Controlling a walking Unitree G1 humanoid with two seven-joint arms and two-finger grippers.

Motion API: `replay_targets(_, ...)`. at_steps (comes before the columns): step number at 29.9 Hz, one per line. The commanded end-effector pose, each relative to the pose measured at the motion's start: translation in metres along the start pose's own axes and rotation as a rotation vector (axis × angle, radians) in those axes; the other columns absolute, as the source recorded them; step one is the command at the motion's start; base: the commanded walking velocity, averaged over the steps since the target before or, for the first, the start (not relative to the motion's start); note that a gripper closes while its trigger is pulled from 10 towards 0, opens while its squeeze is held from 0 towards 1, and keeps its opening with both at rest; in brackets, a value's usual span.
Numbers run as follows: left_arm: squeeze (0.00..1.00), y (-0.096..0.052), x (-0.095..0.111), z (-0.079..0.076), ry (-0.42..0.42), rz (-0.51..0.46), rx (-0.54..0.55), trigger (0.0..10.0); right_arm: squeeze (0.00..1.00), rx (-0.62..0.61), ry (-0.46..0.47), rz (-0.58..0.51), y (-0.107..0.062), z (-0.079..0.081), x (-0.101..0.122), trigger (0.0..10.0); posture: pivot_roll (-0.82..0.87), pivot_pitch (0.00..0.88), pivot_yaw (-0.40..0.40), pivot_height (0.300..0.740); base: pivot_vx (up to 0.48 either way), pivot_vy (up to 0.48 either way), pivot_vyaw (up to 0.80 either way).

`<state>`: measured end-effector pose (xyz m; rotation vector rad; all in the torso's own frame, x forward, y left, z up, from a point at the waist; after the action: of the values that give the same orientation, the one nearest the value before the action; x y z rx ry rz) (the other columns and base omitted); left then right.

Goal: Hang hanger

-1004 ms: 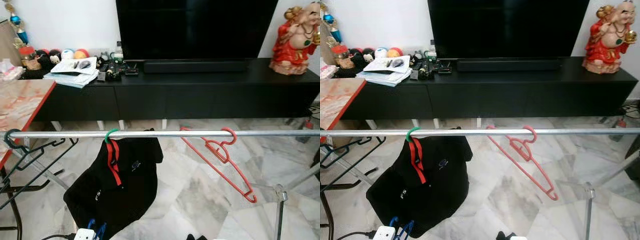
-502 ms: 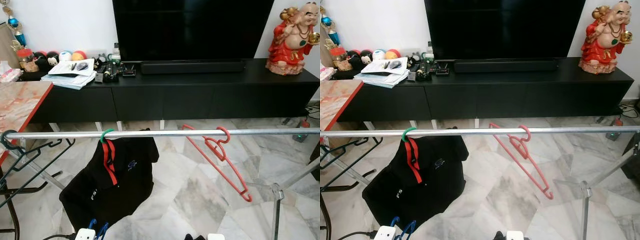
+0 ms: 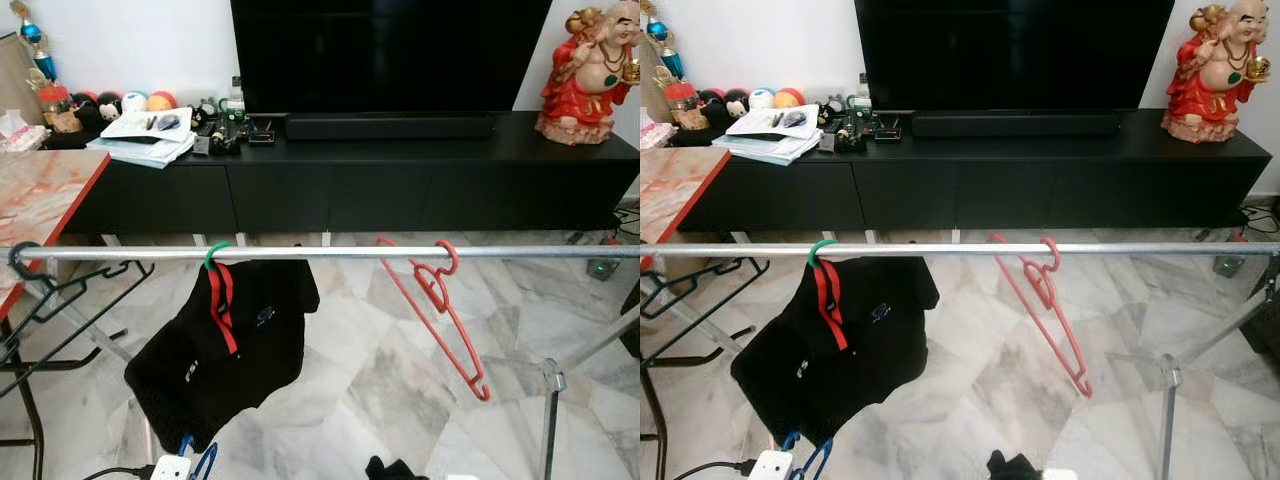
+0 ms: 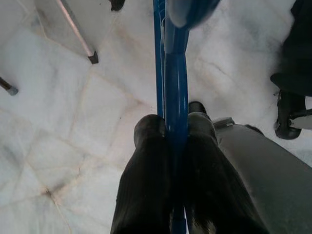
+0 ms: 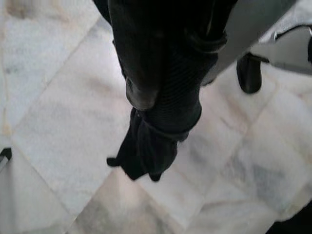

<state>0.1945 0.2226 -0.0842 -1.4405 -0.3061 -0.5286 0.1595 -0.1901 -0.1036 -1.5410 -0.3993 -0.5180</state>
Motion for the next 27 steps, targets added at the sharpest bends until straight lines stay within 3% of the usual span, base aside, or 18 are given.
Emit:
replay_targets(1, 0.0, -0.001, -0.005, 0.001, 0.013, 0.013, -0.001, 10.0, 0.0, 0.003, 0.013, 0.001, -0.001, 0.0, -0.003, 10.0, 0.01, 0.019, 0.035, 0.74, -0.3, 0.0, 0.0)
replay_targets(6, 0.0, -0.001, -0.005, 0.0, 0.014, 0.013, -0.001, 10.0, 0.0, 0.013, 0.012, -0.001, 0.0, 0.008, -0.001, 10.0, 0.01, 0.019, 0.034, 0.74, -0.301, 0.0, 0.0)
replay_targets(8, 0.0, -0.001, -0.005, 0.0, 0.012, 0.012, 0.0, 10.0, 0.0, 0.026, 0.008, -0.004, 0.002, 0.022, 0.003, 10.0, 0.01, 0.017, 0.034, 0.74, -0.304, 0.0, 0.0)
replay_targets(14, 0.0, -0.001, -0.005, 0.0, 0.011, 0.012, -0.002, 10.0, 0.0, 0.043, 0.003, -0.011, 0.005, 0.042, 0.012, 10.0, 0.01, 0.016, 0.034, 0.74, -0.305, 0.0, 0.0)
replay_targets(27, 0.0, -0.001, -0.006, 0.0, 0.01, 0.011, -0.001, 10.0, 0.0, 0.043, 0.008, -0.015, 0.006, 0.048, 0.02, 10.0, 0.01, 0.013, 0.033, 0.74, -0.315, 0.0, 0.0)
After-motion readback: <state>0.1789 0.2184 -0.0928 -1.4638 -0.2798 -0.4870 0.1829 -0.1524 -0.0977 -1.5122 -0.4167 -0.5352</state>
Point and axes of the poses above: a point about 5 cm out from each wrist's last joint towards the gripper, its own y axis pointing out of the wrist towards the gripper, its own x axis along the axis of the wrist's last joint, z = x × y, the point moved 1 cm from there along y, pointing out of the wrist towards the gripper, and after that the axes turned 4 degrees about y, right-handed, at the moved point
